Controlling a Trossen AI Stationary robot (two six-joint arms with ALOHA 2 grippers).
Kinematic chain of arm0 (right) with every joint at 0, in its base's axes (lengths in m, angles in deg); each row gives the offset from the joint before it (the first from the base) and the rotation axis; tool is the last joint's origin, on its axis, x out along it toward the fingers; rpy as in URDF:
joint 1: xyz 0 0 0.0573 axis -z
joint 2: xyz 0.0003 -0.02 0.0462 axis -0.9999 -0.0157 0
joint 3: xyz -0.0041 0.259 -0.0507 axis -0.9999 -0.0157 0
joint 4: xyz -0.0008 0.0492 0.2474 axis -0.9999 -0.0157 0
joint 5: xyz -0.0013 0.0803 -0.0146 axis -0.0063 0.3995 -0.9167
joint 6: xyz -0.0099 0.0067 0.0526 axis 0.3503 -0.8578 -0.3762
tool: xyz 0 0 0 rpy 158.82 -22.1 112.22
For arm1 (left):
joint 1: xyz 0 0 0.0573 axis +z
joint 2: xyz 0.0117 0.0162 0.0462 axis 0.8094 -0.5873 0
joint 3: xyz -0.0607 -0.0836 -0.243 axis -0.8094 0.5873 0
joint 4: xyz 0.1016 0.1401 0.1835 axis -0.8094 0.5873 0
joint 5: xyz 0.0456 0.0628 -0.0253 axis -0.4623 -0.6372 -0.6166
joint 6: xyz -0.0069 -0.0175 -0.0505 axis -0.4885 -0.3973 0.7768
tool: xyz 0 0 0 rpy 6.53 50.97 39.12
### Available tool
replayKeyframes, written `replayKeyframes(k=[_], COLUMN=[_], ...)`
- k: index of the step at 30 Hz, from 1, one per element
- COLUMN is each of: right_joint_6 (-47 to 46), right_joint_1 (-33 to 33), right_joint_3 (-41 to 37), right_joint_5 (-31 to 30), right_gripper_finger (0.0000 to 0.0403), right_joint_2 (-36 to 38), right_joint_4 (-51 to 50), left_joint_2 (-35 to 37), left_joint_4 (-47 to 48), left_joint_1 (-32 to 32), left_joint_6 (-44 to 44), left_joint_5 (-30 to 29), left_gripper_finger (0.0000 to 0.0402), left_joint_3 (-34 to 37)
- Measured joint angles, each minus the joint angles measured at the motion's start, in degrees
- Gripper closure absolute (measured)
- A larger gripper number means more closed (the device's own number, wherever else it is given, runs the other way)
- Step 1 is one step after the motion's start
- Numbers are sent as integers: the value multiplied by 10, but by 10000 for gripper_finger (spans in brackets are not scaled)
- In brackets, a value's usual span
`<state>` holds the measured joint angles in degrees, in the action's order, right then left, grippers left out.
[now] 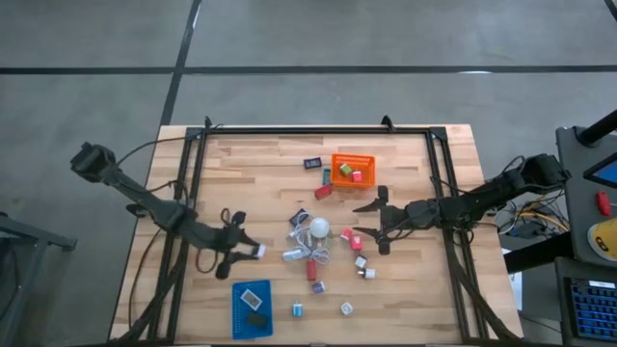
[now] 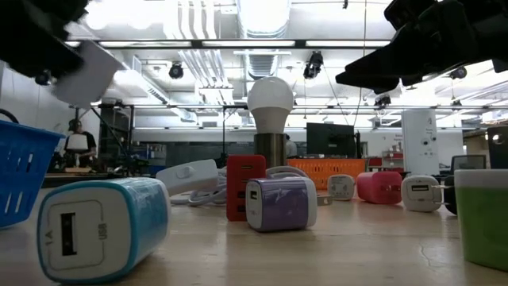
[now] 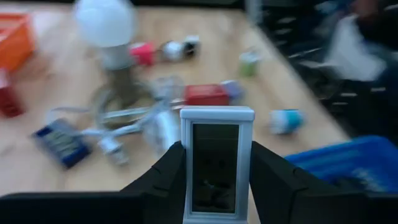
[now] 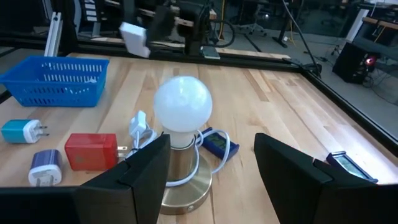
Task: Pick & Place Office items
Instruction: Put the white timer into the blue bin
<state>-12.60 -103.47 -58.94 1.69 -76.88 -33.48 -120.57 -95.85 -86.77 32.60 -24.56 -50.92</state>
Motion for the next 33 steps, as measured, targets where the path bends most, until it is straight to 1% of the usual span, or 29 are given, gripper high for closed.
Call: replayKeyframes(k=[3, 7, 15, 18, 22, 27, 33], right_joint_6=[0, -1, -4, -9, -13, -13, -13], right_joint_1=[0, 0, 0, 0, 0, 0, 0], right_joint_3=[0, 0, 0, 0, 0, 0, 0], right_joint_5=[0, -1, -17, -17, -17, -17, -17], right_gripper_finger=[175, 175, 175, 175, 175, 175, 175], right_joint_2=[0, 0, 0, 0, 0, 0, 0], right_joint_4=[0, 1, 13, 15, 15, 15, 14], left_joint_2=[4, -14, -71, -104, -167, -244, -313], left_joint_4=[-51, -55, -93, -93, -113, -132, -144], left_joint_1=[-30, -65, -111, -113, -113, -113, -113], left_joint_6=[-3, 7, 5, 4, 12, 42, 67], left_joint_5=[7, 9, 28, 49, 84, 116, 153], left_gripper_finger=[268, 268, 268, 268, 268, 269, 269], left_joint_3=[25, 29, -11, -32, -50, -75, -101])
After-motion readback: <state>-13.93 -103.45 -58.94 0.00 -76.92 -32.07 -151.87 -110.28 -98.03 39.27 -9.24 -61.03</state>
